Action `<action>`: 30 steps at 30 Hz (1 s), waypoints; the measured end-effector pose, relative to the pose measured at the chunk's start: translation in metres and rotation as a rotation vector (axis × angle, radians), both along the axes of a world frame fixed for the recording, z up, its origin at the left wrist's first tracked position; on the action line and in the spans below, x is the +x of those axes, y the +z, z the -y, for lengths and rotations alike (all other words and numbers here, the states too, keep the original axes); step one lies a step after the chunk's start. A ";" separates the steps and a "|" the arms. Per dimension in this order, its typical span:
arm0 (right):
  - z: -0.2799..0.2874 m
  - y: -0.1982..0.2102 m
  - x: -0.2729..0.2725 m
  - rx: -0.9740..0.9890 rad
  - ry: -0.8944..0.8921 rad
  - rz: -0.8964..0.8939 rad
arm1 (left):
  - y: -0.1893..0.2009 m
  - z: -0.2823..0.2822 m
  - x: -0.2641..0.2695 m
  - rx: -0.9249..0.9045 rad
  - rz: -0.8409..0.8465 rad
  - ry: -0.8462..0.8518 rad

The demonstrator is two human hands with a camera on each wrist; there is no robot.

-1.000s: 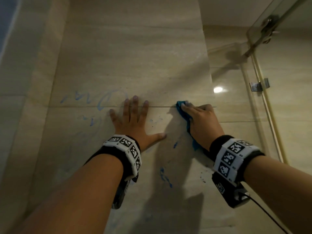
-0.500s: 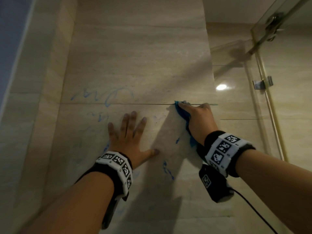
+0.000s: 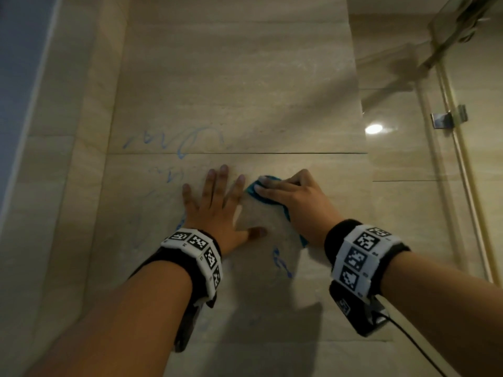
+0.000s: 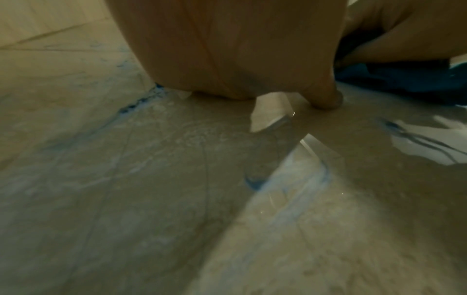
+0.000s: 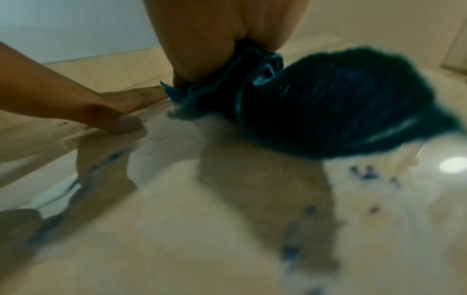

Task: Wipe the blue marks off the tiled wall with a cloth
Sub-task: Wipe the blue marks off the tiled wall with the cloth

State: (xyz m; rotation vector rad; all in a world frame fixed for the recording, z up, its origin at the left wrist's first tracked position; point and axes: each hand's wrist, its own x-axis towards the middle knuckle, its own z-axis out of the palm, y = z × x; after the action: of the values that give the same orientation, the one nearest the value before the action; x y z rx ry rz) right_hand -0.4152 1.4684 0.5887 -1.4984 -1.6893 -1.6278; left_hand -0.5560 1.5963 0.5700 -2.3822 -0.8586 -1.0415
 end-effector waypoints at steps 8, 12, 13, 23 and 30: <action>0.012 0.030 -0.013 0.095 -0.060 -0.255 | -0.001 -0.003 -0.001 0.016 0.013 -0.030; 0.001 0.026 -0.019 0.076 -0.082 -0.223 | 0.000 -0.002 -0.002 0.008 0.008 -0.023; 0.000 0.021 -0.018 0.061 -0.071 -0.200 | 0.000 -0.002 -0.001 0.012 0.012 -0.020; 0.020 0.002 0.000 0.033 -0.034 -0.213 | -0.001 -0.002 0.001 0.020 0.028 -0.007; -0.003 0.002 -0.015 0.080 -0.050 -0.255 | 0.000 -0.005 0.002 0.030 0.033 -0.014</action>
State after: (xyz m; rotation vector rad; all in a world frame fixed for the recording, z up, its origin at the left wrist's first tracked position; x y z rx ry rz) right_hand -0.4303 1.4715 0.5903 -1.6415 -1.4438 -1.4397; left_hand -0.5544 1.6009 0.5700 -2.3562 -0.8328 -1.0938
